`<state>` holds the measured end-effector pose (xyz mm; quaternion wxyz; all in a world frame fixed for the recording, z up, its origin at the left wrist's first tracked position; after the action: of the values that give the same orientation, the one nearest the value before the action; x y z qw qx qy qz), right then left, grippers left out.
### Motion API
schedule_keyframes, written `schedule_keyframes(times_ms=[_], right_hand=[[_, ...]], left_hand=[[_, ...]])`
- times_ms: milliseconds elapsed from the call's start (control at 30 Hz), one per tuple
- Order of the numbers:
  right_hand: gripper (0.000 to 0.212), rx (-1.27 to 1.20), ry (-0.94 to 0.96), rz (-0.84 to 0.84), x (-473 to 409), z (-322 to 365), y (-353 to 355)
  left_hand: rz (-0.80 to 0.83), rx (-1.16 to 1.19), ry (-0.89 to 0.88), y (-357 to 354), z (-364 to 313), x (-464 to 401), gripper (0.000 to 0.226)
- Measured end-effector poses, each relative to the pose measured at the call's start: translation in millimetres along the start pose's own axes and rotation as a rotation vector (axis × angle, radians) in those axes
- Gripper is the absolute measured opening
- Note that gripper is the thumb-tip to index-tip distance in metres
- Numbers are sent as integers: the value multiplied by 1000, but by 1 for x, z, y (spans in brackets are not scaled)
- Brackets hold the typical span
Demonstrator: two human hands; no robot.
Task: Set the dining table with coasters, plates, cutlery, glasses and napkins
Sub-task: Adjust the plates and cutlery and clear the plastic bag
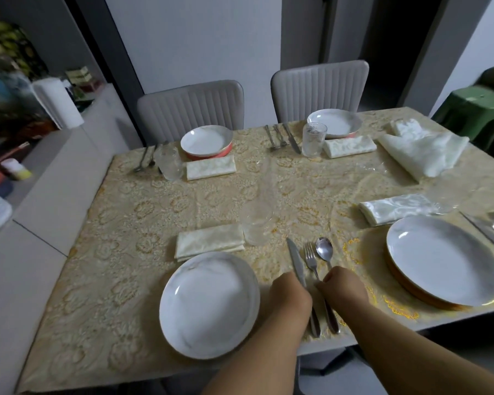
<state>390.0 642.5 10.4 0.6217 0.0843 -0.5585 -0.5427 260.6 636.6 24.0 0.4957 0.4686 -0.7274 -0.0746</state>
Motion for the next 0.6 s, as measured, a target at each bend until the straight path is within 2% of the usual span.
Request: schedule_keyframes(times_ms=[267,367,467,600], right_hand=[[12,29,60,57,-12,-7,-6],[11,28,88,84,-12,-3,-5],[10,44,88,56,-11,0,-5],[12,36,89,33,-13,1,-10]], left_hand=[[-69,43,99,-10,-11,-4,23],[-92,165,113,-14,-11,-8,19],[-103,255,144,-17,-6,-9,27],[-107,159,151,-20,-4,-11,19]])
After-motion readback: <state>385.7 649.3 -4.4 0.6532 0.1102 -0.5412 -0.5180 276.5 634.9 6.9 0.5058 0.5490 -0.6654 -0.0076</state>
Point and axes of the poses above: each hand's wrist, its own x-axis away from the middle knuckle, its own y-axis out of the back of the hand, z = x × y, the point moved 3 cm from there along -x, towards the middle knuckle, and after that the axes turned 15 degrees about z, right-handed, at the moved point
